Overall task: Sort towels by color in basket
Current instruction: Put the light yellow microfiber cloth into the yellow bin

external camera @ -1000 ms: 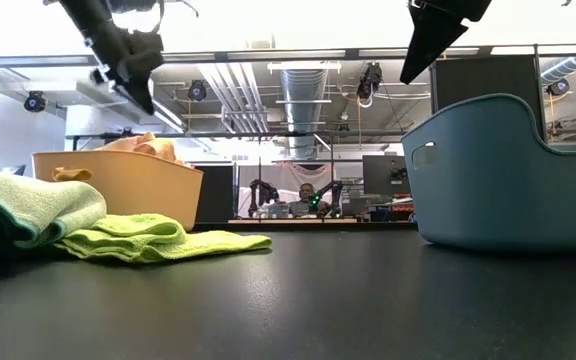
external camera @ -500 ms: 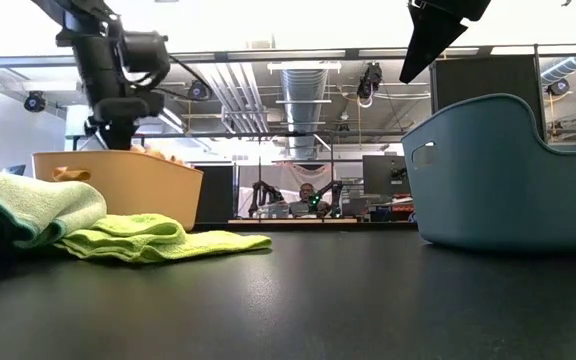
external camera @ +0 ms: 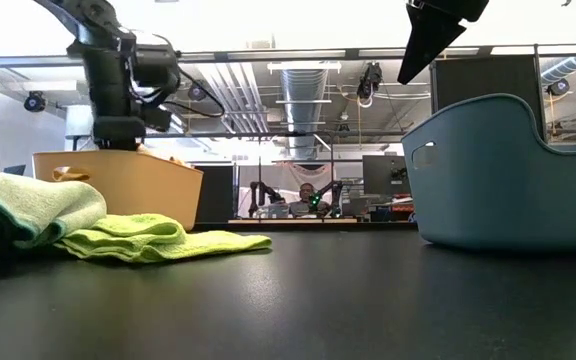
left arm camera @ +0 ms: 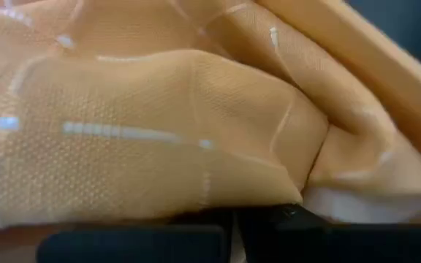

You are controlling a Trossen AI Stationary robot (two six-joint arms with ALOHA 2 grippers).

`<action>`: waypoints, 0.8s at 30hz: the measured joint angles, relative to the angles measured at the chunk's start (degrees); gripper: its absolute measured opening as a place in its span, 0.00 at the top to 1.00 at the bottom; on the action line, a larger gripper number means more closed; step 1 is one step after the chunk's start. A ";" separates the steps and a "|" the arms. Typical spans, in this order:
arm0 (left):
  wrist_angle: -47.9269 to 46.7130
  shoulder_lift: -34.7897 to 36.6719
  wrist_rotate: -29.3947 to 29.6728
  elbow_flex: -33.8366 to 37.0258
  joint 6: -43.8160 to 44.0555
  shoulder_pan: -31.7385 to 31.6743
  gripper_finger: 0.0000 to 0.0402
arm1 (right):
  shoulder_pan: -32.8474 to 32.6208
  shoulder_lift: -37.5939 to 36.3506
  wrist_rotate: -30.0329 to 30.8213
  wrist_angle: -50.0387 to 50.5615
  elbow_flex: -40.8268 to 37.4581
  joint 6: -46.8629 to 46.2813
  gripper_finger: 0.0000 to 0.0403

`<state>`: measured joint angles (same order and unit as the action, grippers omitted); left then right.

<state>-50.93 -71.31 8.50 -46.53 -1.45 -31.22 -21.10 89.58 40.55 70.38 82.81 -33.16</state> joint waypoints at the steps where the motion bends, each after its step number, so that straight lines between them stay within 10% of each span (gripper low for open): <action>1: -2.14 -0.60 -0.16 -1.55 -0.23 0.00 1.00 | 0.00 0.00 0.00 -0.03 0.00 0.15 0.36; 7: -15.64 -2.24 0.00 -14.36 -0.05 0.04 1.00 | 0.01 0.01 0.00 -0.01 0.00 0.23 0.39; 13: -19.50 -2.25 12.35 -23.67 8.53 -1.20 1.00 | 0.00 0.02 0.00 -0.23 -0.04 0.19 0.41; 24: -3.70 -7.15 11.46 -11.13 13.72 -10.18 1.00 | 0.00 0.07 -0.01 -0.39 -0.07 0.21 0.38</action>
<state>-54.63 -78.46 19.96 -57.66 12.28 -41.40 -21.10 89.65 40.54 70.00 82.74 -32.95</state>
